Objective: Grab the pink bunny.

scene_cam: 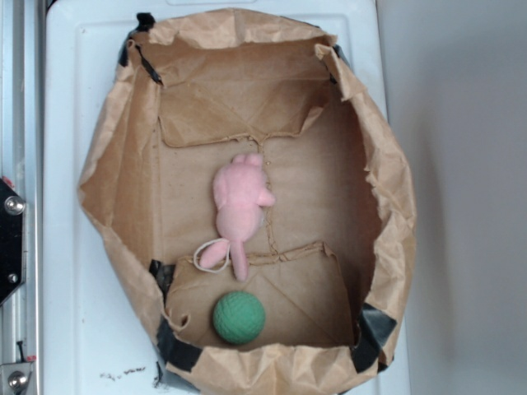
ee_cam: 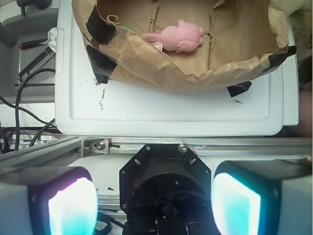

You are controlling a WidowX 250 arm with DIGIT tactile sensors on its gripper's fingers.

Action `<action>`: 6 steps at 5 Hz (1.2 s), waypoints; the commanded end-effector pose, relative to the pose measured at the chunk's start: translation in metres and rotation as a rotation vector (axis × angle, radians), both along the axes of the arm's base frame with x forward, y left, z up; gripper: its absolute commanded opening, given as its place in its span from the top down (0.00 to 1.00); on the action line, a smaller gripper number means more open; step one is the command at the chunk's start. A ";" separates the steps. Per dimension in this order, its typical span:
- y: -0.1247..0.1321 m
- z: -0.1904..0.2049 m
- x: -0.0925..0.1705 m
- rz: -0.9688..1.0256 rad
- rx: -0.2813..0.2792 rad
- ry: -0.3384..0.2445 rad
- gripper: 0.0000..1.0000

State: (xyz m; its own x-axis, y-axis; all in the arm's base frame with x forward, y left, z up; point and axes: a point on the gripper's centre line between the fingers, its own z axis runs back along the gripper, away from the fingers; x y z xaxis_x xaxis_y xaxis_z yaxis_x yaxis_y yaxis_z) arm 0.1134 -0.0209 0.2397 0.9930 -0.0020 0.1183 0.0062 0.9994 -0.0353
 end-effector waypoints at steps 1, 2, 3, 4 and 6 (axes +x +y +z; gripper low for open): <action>0.000 0.000 0.000 0.000 0.000 0.000 0.00; -0.003 -0.005 0.030 0.087 0.014 -0.037 0.00; -0.001 -0.008 0.055 0.148 0.031 -0.069 0.00; 0.000 -0.009 0.063 0.157 0.039 -0.089 0.00; 0.010 -0.040 0.096 0.078 0.006 -0.019 0.00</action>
